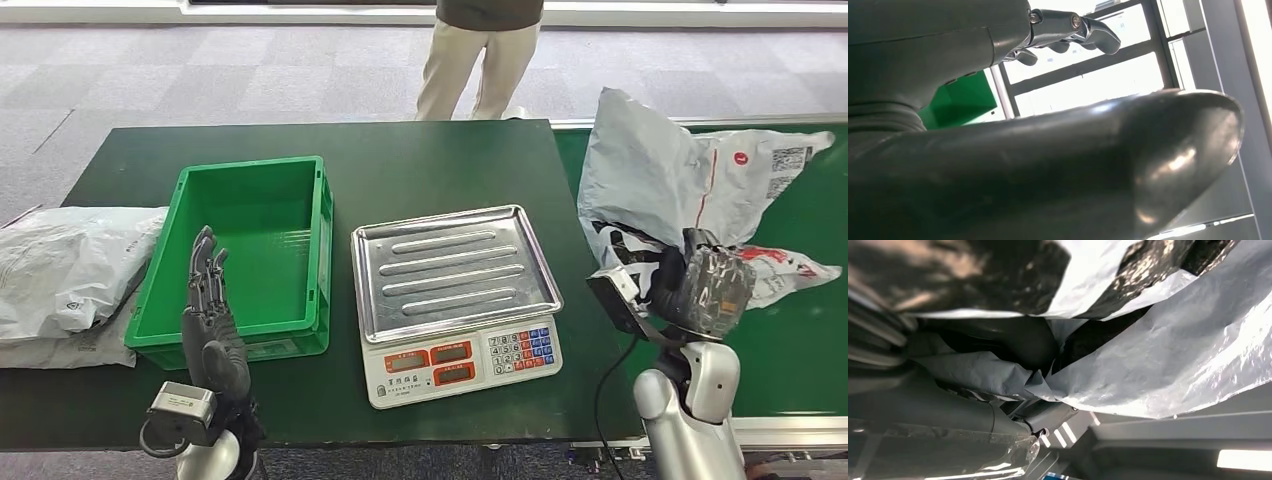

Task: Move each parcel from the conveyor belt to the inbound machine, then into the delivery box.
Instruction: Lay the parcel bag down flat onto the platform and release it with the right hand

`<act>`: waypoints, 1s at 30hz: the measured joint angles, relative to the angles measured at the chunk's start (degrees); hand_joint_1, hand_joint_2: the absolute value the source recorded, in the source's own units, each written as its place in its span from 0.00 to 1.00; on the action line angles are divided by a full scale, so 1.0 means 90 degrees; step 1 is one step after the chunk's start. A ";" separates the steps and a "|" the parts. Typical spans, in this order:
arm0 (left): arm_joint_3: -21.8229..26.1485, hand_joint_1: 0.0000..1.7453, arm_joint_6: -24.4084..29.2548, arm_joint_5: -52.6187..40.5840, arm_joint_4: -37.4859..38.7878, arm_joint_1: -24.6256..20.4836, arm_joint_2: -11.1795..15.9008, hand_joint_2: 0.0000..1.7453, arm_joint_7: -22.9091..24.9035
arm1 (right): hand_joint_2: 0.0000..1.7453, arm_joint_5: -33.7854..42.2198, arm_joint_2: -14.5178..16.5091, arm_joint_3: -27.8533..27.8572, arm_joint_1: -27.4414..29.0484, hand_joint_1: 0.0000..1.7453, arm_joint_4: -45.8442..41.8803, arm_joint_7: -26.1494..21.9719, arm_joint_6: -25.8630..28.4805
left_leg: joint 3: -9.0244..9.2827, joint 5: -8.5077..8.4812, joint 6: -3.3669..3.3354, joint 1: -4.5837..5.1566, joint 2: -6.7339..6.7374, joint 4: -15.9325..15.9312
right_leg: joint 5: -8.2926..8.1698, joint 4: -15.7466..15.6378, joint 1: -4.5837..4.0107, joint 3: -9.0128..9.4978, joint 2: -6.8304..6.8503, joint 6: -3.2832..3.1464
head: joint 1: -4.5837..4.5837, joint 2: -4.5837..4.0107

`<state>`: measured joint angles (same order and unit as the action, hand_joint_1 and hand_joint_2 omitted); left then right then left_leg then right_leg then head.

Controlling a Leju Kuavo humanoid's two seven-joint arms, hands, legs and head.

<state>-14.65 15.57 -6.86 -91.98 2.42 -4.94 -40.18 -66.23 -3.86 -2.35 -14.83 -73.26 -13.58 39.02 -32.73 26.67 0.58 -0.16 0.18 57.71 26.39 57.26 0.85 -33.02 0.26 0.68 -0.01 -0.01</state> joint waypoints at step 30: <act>-0.0140 0.00 0.0057 0.0076 0.0340 -0.0095 0.0010 0.00 -0.0002 | 1.00 0.0300 0.0713 -0.0893 -0.1388 1.00 0.2397 -0.0382 0.0092 | -0.0022 -0.0004 0.0007 -0.0001 -0.0011 0.0000 | 0.0001 0.0007 0.0000 -0.0027 0.0004 -0.0003 | 0.0001 -0.0001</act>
<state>-15.91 16.09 -6.18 -88.92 1.57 -4.85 -40.20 -63.53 2.56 -10.39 -27.32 -51.69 -17.02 39.85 -32.92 26.63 0.64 -0.17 0.08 57.71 26.39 57.33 0.84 -33.26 0.30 0.65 0.00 -0.02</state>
